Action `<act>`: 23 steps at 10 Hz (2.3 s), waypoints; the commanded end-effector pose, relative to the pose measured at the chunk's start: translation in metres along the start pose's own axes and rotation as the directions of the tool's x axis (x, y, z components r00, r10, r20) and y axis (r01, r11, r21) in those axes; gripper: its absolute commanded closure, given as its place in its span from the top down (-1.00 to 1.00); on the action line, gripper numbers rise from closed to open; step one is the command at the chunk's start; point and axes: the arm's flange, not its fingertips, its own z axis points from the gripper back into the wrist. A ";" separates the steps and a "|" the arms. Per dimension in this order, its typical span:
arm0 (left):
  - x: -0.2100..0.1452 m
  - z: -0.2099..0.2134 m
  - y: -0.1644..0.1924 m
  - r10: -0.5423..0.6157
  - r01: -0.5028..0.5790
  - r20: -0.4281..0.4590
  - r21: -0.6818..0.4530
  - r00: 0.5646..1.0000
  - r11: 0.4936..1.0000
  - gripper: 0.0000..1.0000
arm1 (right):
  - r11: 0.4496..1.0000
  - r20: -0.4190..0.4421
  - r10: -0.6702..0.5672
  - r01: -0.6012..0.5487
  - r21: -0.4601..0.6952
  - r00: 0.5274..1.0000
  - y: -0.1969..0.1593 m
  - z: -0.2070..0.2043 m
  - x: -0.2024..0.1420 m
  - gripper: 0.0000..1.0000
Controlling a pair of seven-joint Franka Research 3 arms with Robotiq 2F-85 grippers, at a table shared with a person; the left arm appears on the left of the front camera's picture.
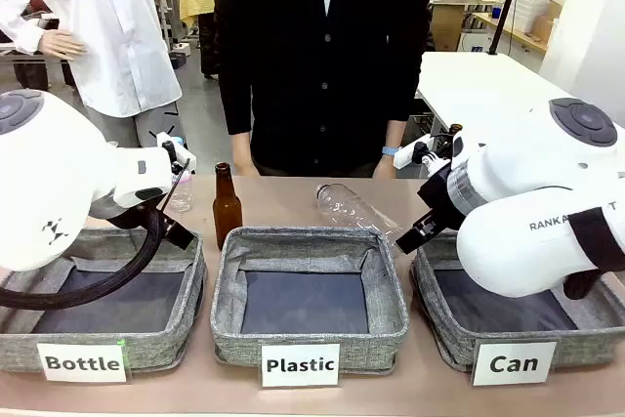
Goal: Sort the can waste into the basket.
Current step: Pick up the can waste from the table and place it in the right Fabric basket.
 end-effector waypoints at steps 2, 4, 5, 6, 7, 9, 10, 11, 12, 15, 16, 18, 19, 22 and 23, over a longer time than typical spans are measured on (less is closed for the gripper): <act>0.000 0.000 0.000 0.000 0.000 0.000 0.000 1.000 1.000 1.00 | 1.000 0.000 0.000 0.000 0.000 1.000 0.000 0.000 0.000 1.00; 0.000 0.000 0.000 0.000 0.000 0.000 0.000 1.000 1.000 1.00 | 1.000 0.000 0.000 0.000 0.000 1.000 0.000 0.000 0.000 1.00; 0.000 0.000 0.000 0.000 0.000 0.000 0.000 1.000 1.000 1.00 | 1.000 0.000 0.000 0.000 0.000 1.000 0.000 0.000 0.000 1.00; 0.000 0.000 0.000 0.000 0.000 0.000 0.000 1.000 1.000 1.00 | 1.000 0.000 0.000 0.000 0.000 1.000 0.000 0.000 0.000 1.00; 0.000 0.000 0.000 0.000 0.000 0.000 0.000 1.000 1.000 1.00 | 1.000 0.000 0.000 0.000 0.000 1.000 0.000 0.000 0.000 1.00; 0.000 0.000 0.000 0.000 0.000 0.000 0.000 1.000 1.000 1.00 | 1.000 0.000 0.000 0.000 0.000 1.000 0.000 0.000 0.000 1.00; 0.000 0.000 0.000 0.000 0.000 0.000 0.000 1.000 1.000 1.00 | 1.000 0.000 0.000 0.000 0.000 1.000 0.000 0.000 0.000 1.00; 0.000 0.000 0.000 0.000 0.000 0.000 0.000 1.000 1.000 1.00 | 1.000 0.000 0.000 0.000 0.000 1.000 0.000 0.000 0.000 1.00; 0.000 0.000 0.000 0.000 0.000 0.000 0.000 1.000 1.000 1.00 | 1.000 0.000 0.000 0.000 0.000 1.000 0.000 0.000 0.000 1.00; 0.000 0.000 0.000 0.000 0.000 0.000 0.000 1.000 1.000 1.00 | 1.000 0.000 0.001 -0.001 0.000 1.000 0.000 0.000 0.000 1.00; 0.003 0.025 0.001 0.023 -0.023 0.009 -0.039 1.000 0.999 1.00 | 0.999 0.007 -0.015 0.014 0.049 1.000 -0.005 0.027 0.006 1.00; 0.003 0.099 0.015 0.195 -0.195 -0.032 -0.310 0.980 0.931 1.00 | 0.949 -0.039 -0.193 0.196 0.247 0.980 -0.020 0.108 0.009 1.00; -0.011 0.134 0.026 0.178 -0.184 -0.055 -0.412 0.983 0.892 1.00 | 0.892 -0.088 -0.296 0.308 0.330 0.951 -0.031 0.153 -0.003 1.00; -0.076 0.191 0.111 0.284 -0.199 0.027 -0.651 0.959 0.732 1.00 | 0.739 -0.018 -0.463 0.397 0.544 0.886 -0.107 0.227 -0.089 1.00; -0.096 0.200 0.154 0.407 -0.262 0.048 -0.695 0.912 0.670 1.00 | 0.667 -0.004 -0.541 0.433 0.607 0.841 -0.132 0.235 -0.125 1.00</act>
